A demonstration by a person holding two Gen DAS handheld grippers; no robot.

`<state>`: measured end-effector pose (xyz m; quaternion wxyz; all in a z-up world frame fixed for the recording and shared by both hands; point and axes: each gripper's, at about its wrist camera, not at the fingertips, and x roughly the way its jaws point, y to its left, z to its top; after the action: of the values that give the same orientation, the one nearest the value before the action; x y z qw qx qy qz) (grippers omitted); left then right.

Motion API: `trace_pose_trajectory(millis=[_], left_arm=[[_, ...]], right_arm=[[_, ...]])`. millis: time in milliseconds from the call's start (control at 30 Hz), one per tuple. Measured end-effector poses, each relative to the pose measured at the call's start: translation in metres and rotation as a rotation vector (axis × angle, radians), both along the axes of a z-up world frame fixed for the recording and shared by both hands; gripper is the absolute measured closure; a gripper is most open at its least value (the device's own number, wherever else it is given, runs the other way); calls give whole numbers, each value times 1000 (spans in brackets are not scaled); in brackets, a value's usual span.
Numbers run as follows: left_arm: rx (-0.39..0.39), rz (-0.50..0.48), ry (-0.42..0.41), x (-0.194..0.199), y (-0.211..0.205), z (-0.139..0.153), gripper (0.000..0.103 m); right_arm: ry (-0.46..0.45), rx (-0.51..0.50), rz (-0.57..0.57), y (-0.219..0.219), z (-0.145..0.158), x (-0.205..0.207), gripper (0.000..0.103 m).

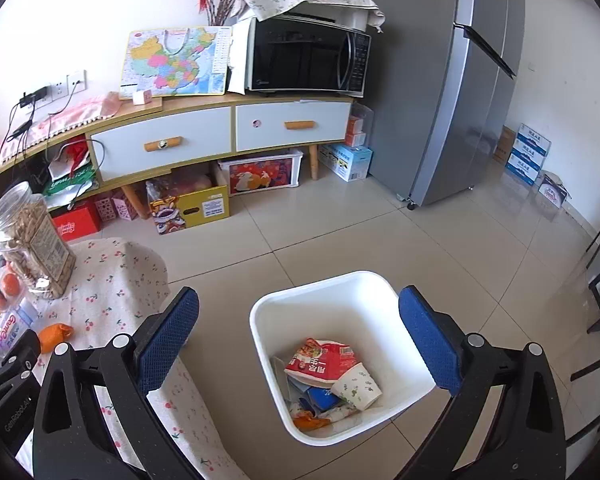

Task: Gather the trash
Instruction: 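Move both tools back over the table toward the yellow snack bag, then grasp the yellow snack bag with the left tool, then grasp the clear GanEn water bottle with the right tool while the left holds the yellow bag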

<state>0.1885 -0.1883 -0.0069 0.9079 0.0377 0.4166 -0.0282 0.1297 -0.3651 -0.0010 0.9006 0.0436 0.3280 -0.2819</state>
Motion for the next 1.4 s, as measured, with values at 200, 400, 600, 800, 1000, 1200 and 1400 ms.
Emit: trace_pose_trajectory(millis=[200,400,600,800,1000,1200,1400], left_arm=[[53,71,16,11,47,-5,17],[106,135,68,39,94,-9,17],[156,163,152,86,128,-24,17],[91,152,242,111,152,-47,27],[-88,62,301,84,155,-53,60],[-208,4,255,33,161,-30,72],[-255,-18,170,-17,171,-13,98]], right_arm=[[41,-14,96,41,-9,15,7],[75,-36,166,68,-15,25,7],[117,-31,191,72,-23,31,7],[149,63,204,67,-31,38,7],[182,109,249,73,-39,41,7],[192,136,320,88,-41,41,7],[227,262,414,106,-51,48,7]])
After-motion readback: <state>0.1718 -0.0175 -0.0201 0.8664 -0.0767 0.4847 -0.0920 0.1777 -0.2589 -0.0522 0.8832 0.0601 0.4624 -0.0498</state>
